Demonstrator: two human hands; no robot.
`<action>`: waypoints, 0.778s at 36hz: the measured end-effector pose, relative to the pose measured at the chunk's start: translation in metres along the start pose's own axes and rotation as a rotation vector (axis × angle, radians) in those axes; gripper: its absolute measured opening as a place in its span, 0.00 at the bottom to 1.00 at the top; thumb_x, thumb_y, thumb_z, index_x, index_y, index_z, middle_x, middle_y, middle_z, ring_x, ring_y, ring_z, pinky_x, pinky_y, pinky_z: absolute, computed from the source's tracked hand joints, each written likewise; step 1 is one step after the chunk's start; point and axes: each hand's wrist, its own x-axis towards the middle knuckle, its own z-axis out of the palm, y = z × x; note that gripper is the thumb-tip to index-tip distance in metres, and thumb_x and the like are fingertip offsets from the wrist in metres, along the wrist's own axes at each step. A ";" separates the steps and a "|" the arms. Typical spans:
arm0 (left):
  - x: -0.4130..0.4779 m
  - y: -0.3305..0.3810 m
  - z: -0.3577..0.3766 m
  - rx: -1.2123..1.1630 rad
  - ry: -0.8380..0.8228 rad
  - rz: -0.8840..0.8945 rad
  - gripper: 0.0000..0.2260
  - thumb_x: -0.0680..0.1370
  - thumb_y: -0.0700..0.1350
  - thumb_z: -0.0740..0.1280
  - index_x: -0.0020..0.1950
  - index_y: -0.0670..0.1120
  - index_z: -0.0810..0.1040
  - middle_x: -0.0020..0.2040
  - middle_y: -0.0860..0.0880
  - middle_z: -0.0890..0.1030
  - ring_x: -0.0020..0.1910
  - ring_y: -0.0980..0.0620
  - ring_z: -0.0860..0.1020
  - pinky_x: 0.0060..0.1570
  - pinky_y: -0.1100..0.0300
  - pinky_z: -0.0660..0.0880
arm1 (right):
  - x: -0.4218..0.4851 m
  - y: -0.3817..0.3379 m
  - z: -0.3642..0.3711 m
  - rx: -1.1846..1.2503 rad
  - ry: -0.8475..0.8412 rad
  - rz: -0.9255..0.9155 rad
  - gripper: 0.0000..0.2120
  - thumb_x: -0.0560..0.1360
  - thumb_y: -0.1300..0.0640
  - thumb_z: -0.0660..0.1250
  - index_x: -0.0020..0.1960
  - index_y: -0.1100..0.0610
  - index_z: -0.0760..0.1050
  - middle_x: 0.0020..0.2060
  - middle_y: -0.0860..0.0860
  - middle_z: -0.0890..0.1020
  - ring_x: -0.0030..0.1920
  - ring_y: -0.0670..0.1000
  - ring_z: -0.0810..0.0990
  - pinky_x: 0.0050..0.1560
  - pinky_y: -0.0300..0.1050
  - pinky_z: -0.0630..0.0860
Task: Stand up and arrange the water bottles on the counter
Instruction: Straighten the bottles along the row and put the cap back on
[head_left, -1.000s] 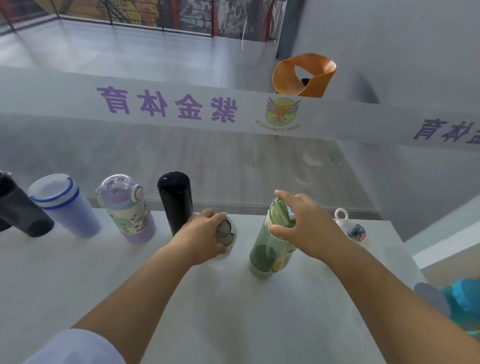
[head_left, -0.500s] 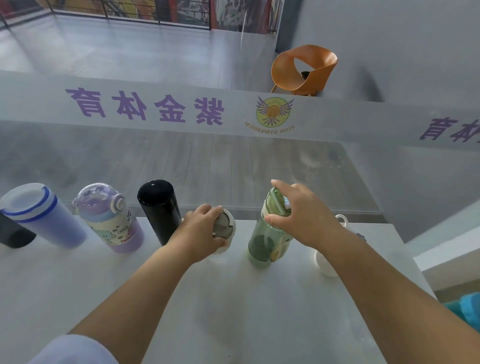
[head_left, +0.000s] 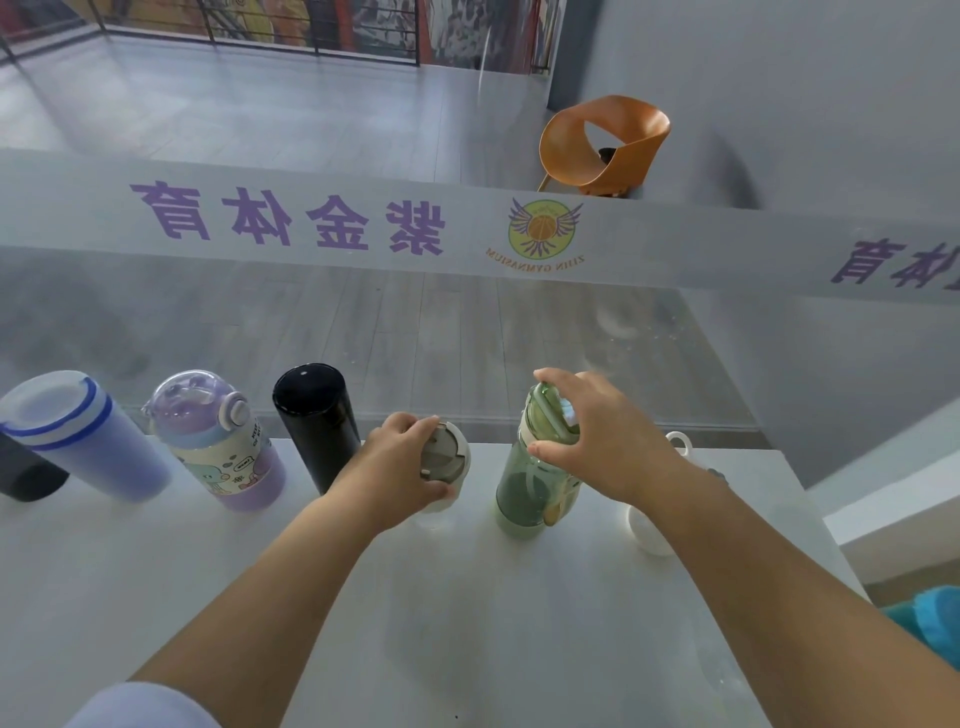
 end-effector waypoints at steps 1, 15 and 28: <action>-0.001 0.000 0.000 -0.001 0.000 0.000 0.35 0.69 0.52 0.73 0.73 0.52 0.61 0.68 0.52 0.66 0.64 0.50 0.69 0.64 0.55 0.71 | 0.000 0.000 0.000 -0.005 0.005 0.000 0.32 0.71 0.49 0.71 0.71 0.45 0.62 0.59 0.50 0.72 0.50 0.47 0.70 0.53 0.41 0.69; -0.004 0.006 -0.002 0.017 -0.021 -0.015 0.36 0.71 0.52 0.72 0.74 0.50 0.59 0.69 0.51 0.64 0.64 0.49 0.68 0.64 0.56 0.70 | 0.005 0.000 0.004 -0.086 -0.028 0.075 0.34 0.70 0.43 0.70 0.71 0.44 0.57 0.60 0.52 0.71 0.57 0.55 0.74 0.56 0.53 0.76; -0.024 0.021 -0.019 0.208 0.063 -0.011 0.26 0.71 0.56 0.69 0.67 0.51 0.69 0.63 0.50 0.69 0.63 0.46 0.66 0.60 0.54 0.70 | -0.005 -0.008 -0.019 -0.125 -0.045 0.002 0.35 0.72 0.45 0.69 0.74 0.51 0.60 0.70 0.52 0.66 0.68 0.55 0.66 0.67 0.54 0.68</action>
